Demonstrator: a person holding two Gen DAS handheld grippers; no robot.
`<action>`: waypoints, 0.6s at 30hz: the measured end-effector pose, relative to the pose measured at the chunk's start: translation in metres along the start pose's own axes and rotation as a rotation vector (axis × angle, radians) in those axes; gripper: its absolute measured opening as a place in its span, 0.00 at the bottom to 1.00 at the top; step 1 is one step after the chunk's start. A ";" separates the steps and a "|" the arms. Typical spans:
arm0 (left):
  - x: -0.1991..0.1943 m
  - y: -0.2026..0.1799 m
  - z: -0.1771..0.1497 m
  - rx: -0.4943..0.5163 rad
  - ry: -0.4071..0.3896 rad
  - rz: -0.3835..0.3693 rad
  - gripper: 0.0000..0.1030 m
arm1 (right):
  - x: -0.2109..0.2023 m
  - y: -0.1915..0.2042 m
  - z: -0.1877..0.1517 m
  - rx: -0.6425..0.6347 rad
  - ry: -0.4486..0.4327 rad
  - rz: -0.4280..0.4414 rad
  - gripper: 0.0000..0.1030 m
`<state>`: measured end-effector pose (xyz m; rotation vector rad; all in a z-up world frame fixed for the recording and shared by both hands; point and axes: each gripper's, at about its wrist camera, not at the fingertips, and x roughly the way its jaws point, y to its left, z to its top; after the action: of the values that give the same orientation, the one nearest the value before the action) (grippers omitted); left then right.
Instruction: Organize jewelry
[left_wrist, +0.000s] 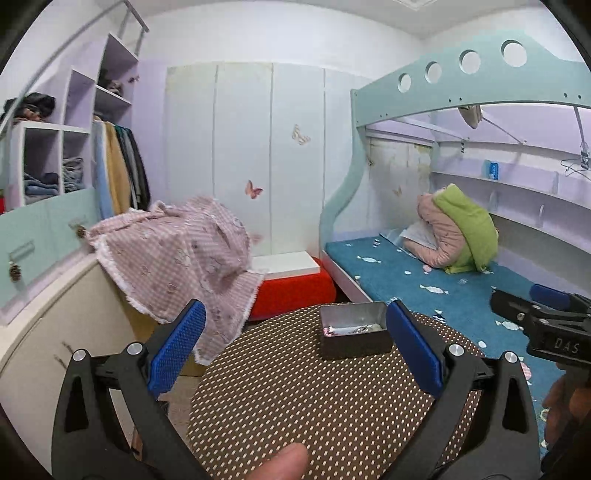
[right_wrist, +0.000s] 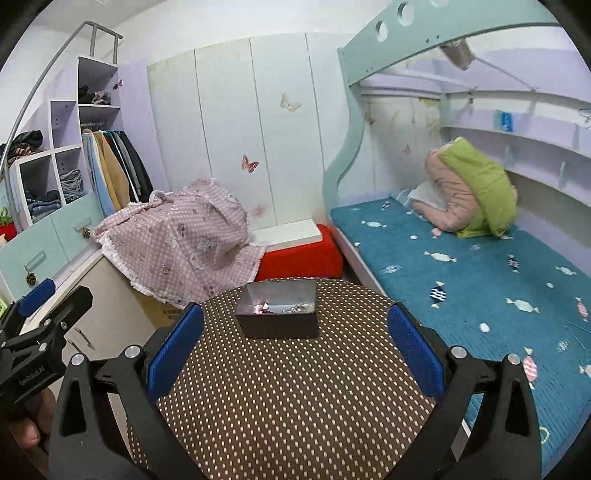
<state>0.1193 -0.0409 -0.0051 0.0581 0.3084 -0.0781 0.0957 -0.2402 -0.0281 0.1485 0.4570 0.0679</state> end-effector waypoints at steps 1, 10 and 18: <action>-0.011 0.002 -0.004 -0.005 -0.010 0.010 0.95 | -0.007 0.002 -0.004 -0.004 -0.010 -0.008 0.93; -0.075 0.014 -0.023 -0.020 -0.040 0.054 0.95 | -0.048 0.021 -0.035 -0.003 -0.052 -0.016 0.93; -0.103 0.018 -0.031 -0.024 -0.038 0.064 0.95 | -0.068 0.043 -0.051 -0.049 -0.066 -0.020 0.93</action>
<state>0.0139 -0.0143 -0.0023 0.0427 0.2694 -0.0119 0.0112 -0.1982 -0.0372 0.0977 0.3907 0.0543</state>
